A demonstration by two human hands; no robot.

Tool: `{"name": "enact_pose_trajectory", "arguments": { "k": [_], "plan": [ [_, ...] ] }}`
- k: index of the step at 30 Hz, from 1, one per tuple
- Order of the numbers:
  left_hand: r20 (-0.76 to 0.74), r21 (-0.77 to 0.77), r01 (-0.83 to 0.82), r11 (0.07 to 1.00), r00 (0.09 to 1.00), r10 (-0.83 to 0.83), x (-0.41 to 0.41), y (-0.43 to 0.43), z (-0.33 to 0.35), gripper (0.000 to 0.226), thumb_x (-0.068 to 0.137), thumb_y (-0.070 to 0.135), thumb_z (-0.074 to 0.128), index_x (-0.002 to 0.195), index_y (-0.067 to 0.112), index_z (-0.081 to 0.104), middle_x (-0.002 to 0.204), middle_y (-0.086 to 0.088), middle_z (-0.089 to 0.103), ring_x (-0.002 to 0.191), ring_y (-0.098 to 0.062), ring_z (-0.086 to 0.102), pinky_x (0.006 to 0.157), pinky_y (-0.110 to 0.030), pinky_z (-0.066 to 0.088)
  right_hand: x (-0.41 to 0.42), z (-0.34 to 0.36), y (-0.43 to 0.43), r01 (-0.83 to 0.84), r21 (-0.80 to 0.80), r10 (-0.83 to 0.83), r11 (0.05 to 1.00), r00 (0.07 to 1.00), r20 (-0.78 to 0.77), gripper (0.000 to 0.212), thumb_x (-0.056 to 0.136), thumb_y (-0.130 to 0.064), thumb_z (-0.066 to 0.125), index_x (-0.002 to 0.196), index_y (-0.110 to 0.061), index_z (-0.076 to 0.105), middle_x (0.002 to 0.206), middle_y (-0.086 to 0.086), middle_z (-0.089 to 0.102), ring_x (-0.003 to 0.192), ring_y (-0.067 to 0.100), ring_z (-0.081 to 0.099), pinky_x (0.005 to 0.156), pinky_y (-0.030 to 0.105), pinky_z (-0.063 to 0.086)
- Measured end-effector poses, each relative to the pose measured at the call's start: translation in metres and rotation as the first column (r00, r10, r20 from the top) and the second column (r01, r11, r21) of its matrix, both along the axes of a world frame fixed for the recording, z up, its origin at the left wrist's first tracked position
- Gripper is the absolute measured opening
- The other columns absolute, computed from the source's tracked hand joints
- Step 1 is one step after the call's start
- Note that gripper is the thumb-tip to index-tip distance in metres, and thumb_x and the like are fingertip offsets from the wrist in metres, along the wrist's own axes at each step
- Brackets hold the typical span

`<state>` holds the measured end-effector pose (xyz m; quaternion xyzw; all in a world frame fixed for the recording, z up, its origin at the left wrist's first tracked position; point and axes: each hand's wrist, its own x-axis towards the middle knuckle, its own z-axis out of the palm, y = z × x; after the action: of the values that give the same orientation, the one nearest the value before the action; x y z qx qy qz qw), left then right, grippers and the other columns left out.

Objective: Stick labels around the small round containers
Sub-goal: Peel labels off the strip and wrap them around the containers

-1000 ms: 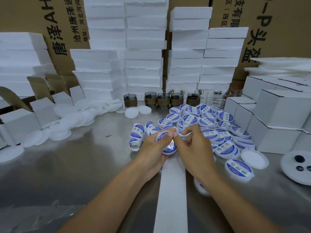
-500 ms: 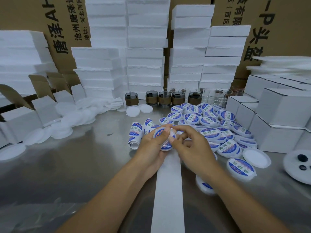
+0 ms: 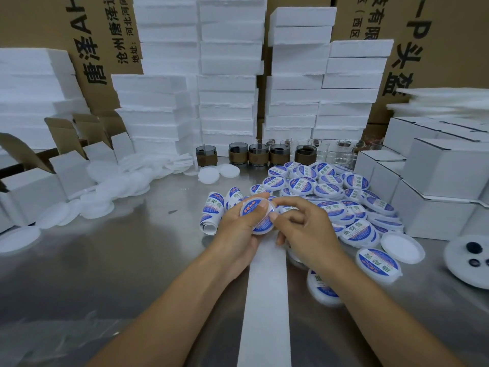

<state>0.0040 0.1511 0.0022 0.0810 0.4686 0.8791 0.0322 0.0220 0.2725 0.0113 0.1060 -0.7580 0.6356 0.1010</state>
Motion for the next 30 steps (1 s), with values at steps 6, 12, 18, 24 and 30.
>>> {"name": "enact_pose_trajectory", "arguments": {
  "k": [6, 12, 18, 24, 30],
  "plan": [
    [-0.094, -0.214, -0.013, 0.977, 0.996, -0.008, 0.002, 0.003, -0.009, 0.026, 0.089, 0.0, 0.055, 0.115, 0.002, 0.06, 0.099, -0.01, 0.071, 0.083, -0.019, 0.066, 0.072, -0.024, 0.052, -0.002, 0.001, 0.002, 0.158, -0.091, -0.159, 0.983, 0.987, -0.01, 0.012, 0.088, -0.011, 0.06, 0.095, -0.02, 0.06, 0.061, 0.001, 0.064, 0.043, 0.007, 0.056, 0.05, 0.019, 0.046],
    [-0.144, -0.303, -0.04, 0.952, 0.99, -0.004, 0.004, 0.002, -0.008, 0.02, 0.089, 0.008, 0.058, 0.107, 0.017, 0.065, 0.098, -0.002, 0.073, 0.087, -0.012, 0.067, 0.067, -0.018, 0.05, -0.001, 0.002, 0.004, 0.215, -0.024, -0.216, 0.976, 0.976, -0.034, 0.006, 0.09, -0.022, 0.059, 0.092, -0.018, 0.063, 0.06, 0.004, 0.064, 0.04, 0.002, 0.053, 0.044, 0.014, 0.043],
    [-0.157, -0.321, -0.1, 0.942, 0.986, 0.051, 0.004, 0.001, -0.003, 0.026, 0.098, 0.019, 0.044, 0.113, 0.012, 0.064, 0.091, -0.002, 0.071, 0.077, -0.009, 0.062, 0.065, -0.02, 0.05, -0.001, 0.0, 0.004, 0.205, -0.005, -0.204, 0.979, 0.972, -0.114, 0.004, 0.089, -0.027, 0.059, 0.09, -0.025, 0.062, 0.059, 0.002, 0.064, 0.046, 0.011, 0.057, 0.05, 0.021, 0.047],
    [-0.133, -0.28, -0.126, 0.952, 0.987, 0.092, 0.006, 0.0, -0.002, 0.026, 0.098, 0.019, 0.045, 0.112, 0.006, 0.064, 0.099, -0.01, 0.071, 0.081, -0.016, 0.063, 0.072, -0.025, 0.054, -0.002, -0.006, 0.0, 0.138, 0.134, -0.11, 0.981, 0.975, -0.193, 0.033, 0.084, -0.02, 0.066, 0.093, -0.047, 0.049, 0.059, -0.004, 0.061, 0.054, 0.011, 0.058, 0.06, 0.027, 0.048],
    [-0.096, -0.282, -0.142, 0.949, 0.988, 0.119, 0.008, 0.0, 0.001, 0.022, 0.094, 0.02, 0.053, 0.11, 0.013, 0.065, 0.085, -0.001, 0.068, 0.07, -0.009, 0.06, 0.067, -0.022, 0.053, -0.009, 0.0, 0.013, 0.257, 0.087, -0.233, 0.963, 0.947, -0.221, 0.033, 0.089, -0.019, 0.06, 0.118, -0.033, 0.052, 0.066, -0.002, 0.06, 0.058, 0.001, 0.057, 0.059, 0.008, 0.043]
  ]
}}
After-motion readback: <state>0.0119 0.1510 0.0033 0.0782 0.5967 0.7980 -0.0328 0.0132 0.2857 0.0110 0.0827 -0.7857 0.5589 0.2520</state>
